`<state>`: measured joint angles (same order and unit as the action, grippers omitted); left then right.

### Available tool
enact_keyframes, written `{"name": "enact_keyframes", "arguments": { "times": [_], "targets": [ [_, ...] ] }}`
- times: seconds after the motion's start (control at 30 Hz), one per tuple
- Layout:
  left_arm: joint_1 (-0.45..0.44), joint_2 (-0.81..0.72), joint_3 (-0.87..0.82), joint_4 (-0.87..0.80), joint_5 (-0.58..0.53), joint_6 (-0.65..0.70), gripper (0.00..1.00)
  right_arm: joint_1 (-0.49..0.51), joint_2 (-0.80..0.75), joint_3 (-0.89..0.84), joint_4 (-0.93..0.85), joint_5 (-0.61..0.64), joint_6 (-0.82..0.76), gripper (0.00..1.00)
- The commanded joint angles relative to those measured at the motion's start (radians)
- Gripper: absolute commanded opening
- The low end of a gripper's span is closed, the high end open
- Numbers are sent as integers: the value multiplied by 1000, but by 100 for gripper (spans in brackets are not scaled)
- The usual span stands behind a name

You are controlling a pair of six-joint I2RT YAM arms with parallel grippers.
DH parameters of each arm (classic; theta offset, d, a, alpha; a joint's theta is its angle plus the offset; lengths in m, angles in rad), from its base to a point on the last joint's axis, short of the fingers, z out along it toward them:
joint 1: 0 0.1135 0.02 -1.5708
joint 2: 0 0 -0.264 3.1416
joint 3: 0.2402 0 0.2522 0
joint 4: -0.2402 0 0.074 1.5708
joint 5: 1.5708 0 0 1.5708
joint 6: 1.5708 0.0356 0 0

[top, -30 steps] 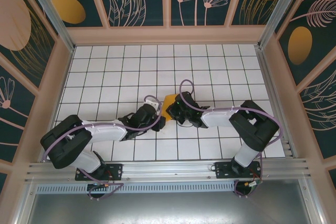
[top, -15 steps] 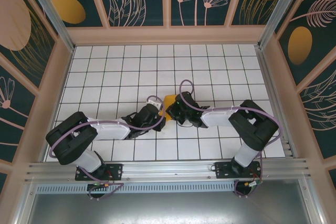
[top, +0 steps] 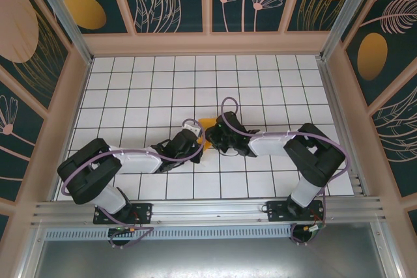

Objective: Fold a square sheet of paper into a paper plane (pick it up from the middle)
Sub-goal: Fourth fold the wing at the center of the table.

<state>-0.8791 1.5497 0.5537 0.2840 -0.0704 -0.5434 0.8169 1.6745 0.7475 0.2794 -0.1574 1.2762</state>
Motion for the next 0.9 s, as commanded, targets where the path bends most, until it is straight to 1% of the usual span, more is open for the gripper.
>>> {"name": "enact_keyframes", "arguments": {
  "times": [0.0, 0.13, 0.3, 0.33, 0.43, 0.5, 0.53, 0.6, 0.63, 0.7, 0.87],
  "targets": [
    [-1, 5, -9, -1, -31, -17, 1, -8, -51, 55, -85, 7, -108, 41],
    [-2, -4, -40, 50, -8, -48, 0, -21, -124, 72, -192, 57, -220, 54],
    [5, -43, -96, 118, 33, -74, 0, -72, -234, 4, -185, 38, -314, 55],
    [12, -53, -110, 139, 47, -75, 0, -89, -253, -22, -160, 18, -321, 54],
    [49, -86, -173, 231, 115, -117, 0, -127, -299, -93, -88, -34, -333, 43],
    [86, -99, -214, 295, 181, -137, 0, -128, -310, -123, -51, -51, -353, 31],
    [97, -103, -220, 303, 201, -142, 0, -130, -301, -130, -41, -62, -352, 28],
    [111, -104, -231, 321, 230, -145, 0, -130, -251, -124, -13, -121, -350, 16],
    [112, -98, -230, 321, 242, -138, 0, -122, -225, -119, 5, -133, -340, 13],
    [114, -82, -227, 315, 245, -137, 0, -103, -175, -108, 45, -157, -322, 12],
    [114, -53, -233, 324, 254, -144, 0, -76, -39, -30, 64, -202, -328, 10]
  ]
}}
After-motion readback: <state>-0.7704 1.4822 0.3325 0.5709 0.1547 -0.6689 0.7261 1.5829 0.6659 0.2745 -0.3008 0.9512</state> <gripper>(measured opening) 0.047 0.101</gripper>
